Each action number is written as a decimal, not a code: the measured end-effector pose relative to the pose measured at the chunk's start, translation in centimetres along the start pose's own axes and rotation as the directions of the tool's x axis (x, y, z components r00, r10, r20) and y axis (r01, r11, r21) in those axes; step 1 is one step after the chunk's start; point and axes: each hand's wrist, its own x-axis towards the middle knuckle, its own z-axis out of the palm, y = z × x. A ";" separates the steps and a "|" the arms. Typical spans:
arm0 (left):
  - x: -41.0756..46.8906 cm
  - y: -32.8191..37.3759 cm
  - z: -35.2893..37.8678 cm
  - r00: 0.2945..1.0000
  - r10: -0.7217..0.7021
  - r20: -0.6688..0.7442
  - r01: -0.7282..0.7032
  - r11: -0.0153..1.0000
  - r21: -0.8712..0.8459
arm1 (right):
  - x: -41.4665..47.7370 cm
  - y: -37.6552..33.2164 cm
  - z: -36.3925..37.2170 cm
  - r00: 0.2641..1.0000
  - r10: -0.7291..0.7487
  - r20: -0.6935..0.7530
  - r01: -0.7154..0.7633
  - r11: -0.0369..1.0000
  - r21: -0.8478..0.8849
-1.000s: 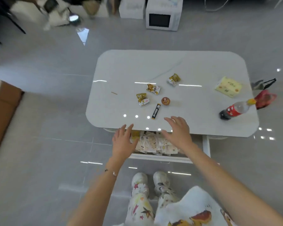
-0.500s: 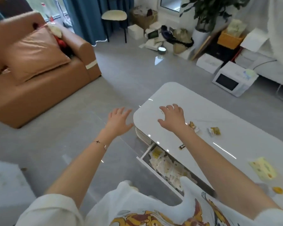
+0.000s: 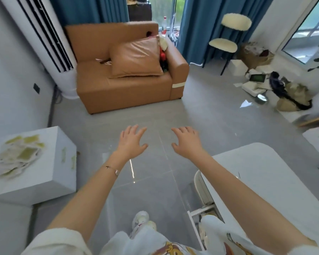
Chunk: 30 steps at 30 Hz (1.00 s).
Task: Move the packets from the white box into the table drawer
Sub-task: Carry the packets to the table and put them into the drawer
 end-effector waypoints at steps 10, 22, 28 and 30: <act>2.4 -18.9 -5.5 0.959 -0.277 -0.057 0.279 0.960 0.019 | 15.8 -15.7 1.1 0.971 -0.237 0.039 0.236 0.972 0.014; 6.3 -31.1 -6.0 0.839 -0.543 -0.034 0.535 0.836 -0.123 | 30.5 -28.7 2.4 0.859 -0.498 0.120 0.501 0.866 0.011; 10.7 -36.6 -6.8 0.721 -0.692 -0.039 0.670 0.710 -0.216 | 39.8 -34.9 2.6 0.740 -0.648 0.182 0.658 0.753 0.006; 11.4 -37.8 -6.8 0.678 -0.733 -0.046 0.704 0.666 -0.247 | 42.0 -36.6 2.7 0.702 -0.680 0.213 0.697 0.717 -0.009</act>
